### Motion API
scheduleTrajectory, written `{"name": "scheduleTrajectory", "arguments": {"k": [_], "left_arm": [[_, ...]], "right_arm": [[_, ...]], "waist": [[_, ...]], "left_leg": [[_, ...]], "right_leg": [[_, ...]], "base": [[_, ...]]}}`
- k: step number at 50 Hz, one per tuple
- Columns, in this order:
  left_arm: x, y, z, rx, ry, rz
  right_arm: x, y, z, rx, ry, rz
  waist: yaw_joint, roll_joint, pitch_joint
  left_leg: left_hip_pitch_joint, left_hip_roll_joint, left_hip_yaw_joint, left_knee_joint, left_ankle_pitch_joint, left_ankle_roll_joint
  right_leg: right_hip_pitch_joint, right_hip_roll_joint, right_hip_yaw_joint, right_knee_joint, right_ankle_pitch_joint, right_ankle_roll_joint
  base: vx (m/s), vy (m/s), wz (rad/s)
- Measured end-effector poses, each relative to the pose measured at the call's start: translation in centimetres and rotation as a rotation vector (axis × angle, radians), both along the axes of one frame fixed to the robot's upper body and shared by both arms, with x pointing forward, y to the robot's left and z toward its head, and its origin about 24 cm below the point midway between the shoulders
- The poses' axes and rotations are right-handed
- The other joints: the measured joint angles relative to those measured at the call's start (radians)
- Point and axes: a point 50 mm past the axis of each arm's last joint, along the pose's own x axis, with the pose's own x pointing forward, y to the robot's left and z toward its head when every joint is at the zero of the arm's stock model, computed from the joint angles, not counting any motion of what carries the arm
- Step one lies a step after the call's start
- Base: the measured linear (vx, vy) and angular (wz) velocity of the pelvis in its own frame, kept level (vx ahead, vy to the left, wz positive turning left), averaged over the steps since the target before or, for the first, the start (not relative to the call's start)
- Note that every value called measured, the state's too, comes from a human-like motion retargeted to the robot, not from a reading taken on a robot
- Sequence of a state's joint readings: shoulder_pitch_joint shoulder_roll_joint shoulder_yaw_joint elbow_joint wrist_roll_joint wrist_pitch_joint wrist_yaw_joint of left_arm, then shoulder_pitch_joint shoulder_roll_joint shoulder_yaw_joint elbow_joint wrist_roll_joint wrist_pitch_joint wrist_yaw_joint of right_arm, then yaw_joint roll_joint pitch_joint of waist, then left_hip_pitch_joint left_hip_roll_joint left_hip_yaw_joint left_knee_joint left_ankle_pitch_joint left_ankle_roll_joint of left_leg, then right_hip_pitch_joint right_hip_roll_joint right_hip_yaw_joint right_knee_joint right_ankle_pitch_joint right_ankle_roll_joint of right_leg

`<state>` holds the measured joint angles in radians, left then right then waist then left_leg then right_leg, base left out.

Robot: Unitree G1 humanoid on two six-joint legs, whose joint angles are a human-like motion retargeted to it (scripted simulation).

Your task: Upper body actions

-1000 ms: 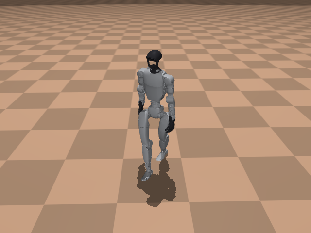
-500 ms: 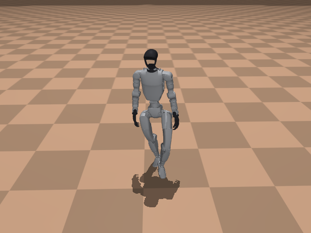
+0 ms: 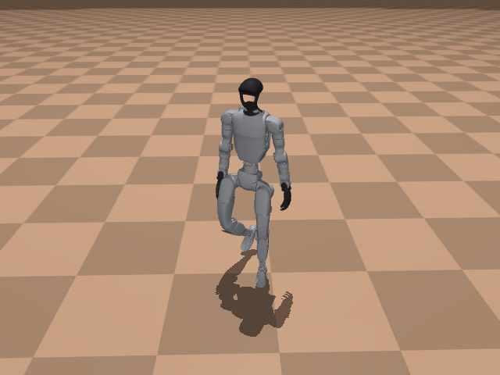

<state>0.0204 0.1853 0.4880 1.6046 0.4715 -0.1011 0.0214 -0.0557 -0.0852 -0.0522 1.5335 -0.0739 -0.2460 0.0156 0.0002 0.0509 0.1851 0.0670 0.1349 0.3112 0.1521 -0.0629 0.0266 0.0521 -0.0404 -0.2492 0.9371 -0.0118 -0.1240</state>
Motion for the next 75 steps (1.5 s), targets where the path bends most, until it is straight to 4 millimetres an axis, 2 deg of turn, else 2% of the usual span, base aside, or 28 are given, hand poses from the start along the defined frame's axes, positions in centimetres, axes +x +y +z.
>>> {"name": "scheduleTrajectory", "arguments": {"k": [4,9,12,14,17,18,20,22,25,27,30,32,35,38,42,45,48,50,52,55,57,58,60,62,65,67,71,75], "left_arm": [[3.8,1.8,0.5,0.032,-0.086,-0.103],[7.9,3.3,1.5,0.072,-0.191,-0.174],[9.4,3.1,1.8,0.071,-0.238,-0.173],[9.4,2.7,1.6,0.053,-0.245,-0.158],[8.5,1.4,1.1,0.011,-0.228,-0.109],[8.1,1.0,0.9,0.0,-0.216,-0.097],[6.1,-0.2,0.3,-0.037,-0.163,-0.067],[3.8,-1.5,-0.2,-0.068,-0.1,-0.049],[1.5,-2.2,-0.4,-0.087,-0.039,-0.066],[1.1,-2.0,-0.4,-0.085,-0.019,-0.102],[0.5,-2.0,-0.4,-0.075,-0.01,-0.14],[0.3,-2.0,-0.4,-0.073,-0.02,-0.128],[-0.5,-2.1,-0.4,-0.074,-0.021,-0.091],[-1.7,-2.5,-0.5,-0.078,0.012,-0.054],[-2.9,-3.0,-0.5,-0.089,0.047,-0.02],[-4.2,-3.2,-0.4,-0.09,0.073,-0.006],[-4.2,-3.3,-0.4,-0.096,0.076,0.013],[-4.3,-3.1,-0.4,-0.094,0.074,0.037],[-4.8,-2.8,-0.3,-0.089,0.082,0.046],[-5.2,-2.4,-0.1,-0.078,0.104,0.064],[-4.4,-2.1,-0.2,-0.066,0.084,0.086],[-3.9,-2.0,-0.2,-0.065,0.068,0.098],[-2.9,-1.7,-0.3,-0.067,0.04,0.106],[-1.8,-1.2,-0.2,-0.064,0.024,0.086],[0.4,-0.4,-0.1,-0.047,-0.008,0.027],[1.8,0.3,0.0,-0.031,-0.039,-0.022],[3.8,1.1,0.3,-0.012,-0.098,-0.102],[5.6,1.2,0.6,-0.01,-0.141,-0.13]], "right_arm": [[-1.5,-0.7,-0.1,-0.04,0.028,0.01],[-3.9,-1.1,-0.2,-0.06,0.116,0.014],[-5.8,-0.9,-0.3,-0.051,0.188,-0.01],[-7.1,-0.8,-0.3,-0.045,0.23,-0.029],[-8.8,-0.9,-0.2,-0.041,0.295,-0.06],[-9.2,-1.0,-0.1,-0.043,0.306,-0.072],[-10.2,-1.3,0.0,-0.045,0.34,-0.104],[-10.7,-1.6,0.1,-0.052,0.36,-0.128],[-9.7,-1.8,0.0,-0.061,0.324,-0.161],[-8.2,-1.9,-0.1,-0.055,0.279,-0.159],[-5.0,-1.8,-0.2,-0.036,0.196,-0.115],[-2.9,-1.6,-0.2,-0.032,0.143,-0.067],[0.8,-0.9,0.2,-0.019,0.035,0.043],[3.9,0.1,0.7,0.0,-0.061,0.147],[6.3,1.2,1.3,0.008,-0.14,0.23],[6.0,1.8,1.2,0.022,-0.135,0.249],[4.9,1.7,0.8,0.028,-0.087,0.236],[3.0,1.6,0.4,0.028,-0.027,0.219],[-0.1,0.9,-0.1,0.019,0.08,0.19],[-4.3,0.4,-0.4,0.006,0.235,0.151],[-5.6,0.0,-0.4,-0.008,0.278,0.13],[-5.7,-0.3,-0.3,-0.019,0.284,0.129],[-5.8,-0.6,-0.3,-0.041,0.282,0.137],[-5.5,-0.7,-0.3,-0.045,0.261,0.144],[-4.4,-0.6,-0.3,-0.026,0.205,0.131],[-3.8,-0.3,-0.4,-0.013,0.17,0.115],[-3.4,0.1,-0.4,0.003,0.139,0.079],[-2.9,0.3,-0.4,0.02,0.125,0.058]], "waist": [[-0.03,-0.047,-0.018],[-0.062,-0.146,-0.01],[-0.073,-0.16,0.002],[-0.09,-0.154,-0.007],[-0.107,-0.127,-0.053],[-0.109,-0.122,-0.064],[-0.116,-0.107,-0.087],[-0.123,-0.11,-0.103],[-0.13,-0.155,-0.07],[-0.127,-0.178,-0.057],[-0.11,-0.211,-0.023],[-0.087,-0.215,-0.004],[-0.063,-0.19,-0.005],[-0.037,-0.145,-0.014],[0.008,-0.083,-0.014],[0.034,-0.072,-0.021],[0.005,-0.053,-0.027],[0.029,-0.044,-0.037],[0.042,-0.053,-0.064],[0.05,-0.068,-0.103],[0.047,-0.056,-0.085],[0.05,-0.042,-0.075],[0.037,-0.014,-0.06],[0.014,0.007,-0.048],[-0.007,0.016,-0.02],[-0.012,-0.002,-0.016],[-0.048,-0.058,-0.033],[-0.083,-0.134,-0.013]], "left_leg": [[0.068,-0.076,0.019,-0.052,-0.038,0.009],[0.171,-0.224,0.011,-0.094,-0.098,0.028],[0.263,-0.262,0.007,-0.112,-0.138,0.023],[0.296,-0.258,-0.004,-0.103,-0.144,0.008],[0.312,-0.244,0.002,-0.068,-0.107,-0.02],[0.317,-0.247,0.003,-0.057,-0.083,-0.026],[0.329,-0.244,0.008,-0.002,0.028,-0.041],[0.299,-0.226,0.041,0.125,0.188,-0.017],[0.219,-0.191,0.094,0.443,0.386,0.044],[0.172,-0.135,0.175,0.607,0.365,0.081],[0.066,-0.06,0.252,0.782,0.209,0.145],[0.006,-0.053,0.275,0.788,0.175,0.153],[-0.139,-0.078,0.243,0.652,0.153,0.108],[-0.234,-0.105,0.194,0.349,0.171,0.061],[-0.293,-0.084,0.142,-0.03,0.147,-0.007],[-0.32,-0.061,0.111,-0.17,0.094,-0.107],[-0.334,-0.059,0.037,-0.073,0.128,-0.031],[-0.305,-0.053,0.031,-0.053,0.21,-0.021],[-0.267,-0.042,0.041,-0.022,0.222,-0.026],[-0.217,-0.056,0.035,-0.007,0.149,-0.013],[-0.157,-0.052,0.025,-0.022,0.112,-0.005],[-0.129,-0.037,0.03,-0.027,0.095,-0.008],[-0.084,-0.011,0.03,-0.027,0.057,-0.011],[-0.055,0.005,0.027,-0.022,0.025,-0.006],[-0.004,0.008,0.033,-0.029,-0.012,-0.002],[0.027,-0.012,0.05,-0.041,-0.036,-0.001],[0.073,-0.092,0.056,-0.066,-0.077,0.008],[0.159,-0.201,0.044,-0.082,-0.128,0.013]], "right_leg": [[-0.133,0.099,0.071,-0.273,0.03,0.109],[-0.2,0.072,0.084,-0.735,0.097,0.17],[-0.222,0.064,0.038,-0.924,0.053,0.193],[-0.213,0.064,-0.008,-0.939,0.029,0.189],[-0.226,0.086,-0.012,-0.881,0.067,0.052],[-0.224,0.088,0.009,-0.875,0.101,0.045],[-0.215,0.087,0.11,-0.828,0.129,0.059],[-0.183,0.088,0.203,-0.802,0.088,0.059],[-0.069,0.006,0.163,-0.8,0.022,0.076],[-0.027,-0.019,0.158,-0.798,-0.011,0.078],[0.038,-0.042,0.175,-0.799,-0.048,0.078],[0.067,-0.043,0.17,-0.805,-0.059,0.073],[0.092,0.0,0.201,-0.828,-0.075,0.061],[0.12,0.064,0.241,-0.855,-0.089,0.049],[0.187,0.147,0.295,-0.884,-0.121,0.028],[0.248,0.159,0.352,-0.857,-0.188,0.024],[0.266,0.18,0.323,-0.8,-0.243,0.025],[0.289,0.193,0.334,-0.755,-0.241,0.024],[0.31,0.178,0.316,-0.698,-0.168,0.042],[0.274,0.155,0.273,-0.543,0.043,0.085],[0.231,0.151,0.225,-0.39,0.183,0.133],[0.207,0.147,0.194,-0.313,0.233,0.149],[0.153,0.094,0.074,-0.152,0.238,0.114],[0.104,0.025,-0.038,-0.044,0.133,0.031],[0.024,-0.001,-0.106,-0.006,0.084,-0.042],[-0.048,0.028,-0.076,-0.08,0.081,-0.023],[-0.158,0.114,0.075,-0.427,0.133,0.082],[-0.194,0.071,0.1,-0.799,0.163,0.111]], "base": [[0.54,-0.37,-0.01],[0.49,-0.39,0.16],[0.54,-0.45,0.1],[0.56,-0.42,0.27],[0.55,-0.44,0.0],[0.62,-0.49,-0.13],[0.63,-0.41,-0.11],[0.55,-0.32,-0.18],[0.57,-0.51,-0.11],[0.47,-0.47,-0.13],[0.38,-0.38,-0.54],[0.37,-0.41,-0.97],[0.36,-0.35,-0.95],[0.43,-0.31,-1.0],[0.56,-0.27,-1.17],[0.76,-0.21,-0.85],[0.77,-0.18,0.21],[0.81,-0.2,-0.34],[0.98,-0.17,-0.2],[0.81,-0.2,0.12],[0.7,-0.28,0.07],[0.62,-0.28,-0.23],[0.51,-0.24,-0.18],[0.55,-0.24,-0.03],[0.4,-0.25,-0.04],[0.41,-0.33,-0.18],[0.39,-0.32,0.05],[0.41,-0.34,0.23]]}}
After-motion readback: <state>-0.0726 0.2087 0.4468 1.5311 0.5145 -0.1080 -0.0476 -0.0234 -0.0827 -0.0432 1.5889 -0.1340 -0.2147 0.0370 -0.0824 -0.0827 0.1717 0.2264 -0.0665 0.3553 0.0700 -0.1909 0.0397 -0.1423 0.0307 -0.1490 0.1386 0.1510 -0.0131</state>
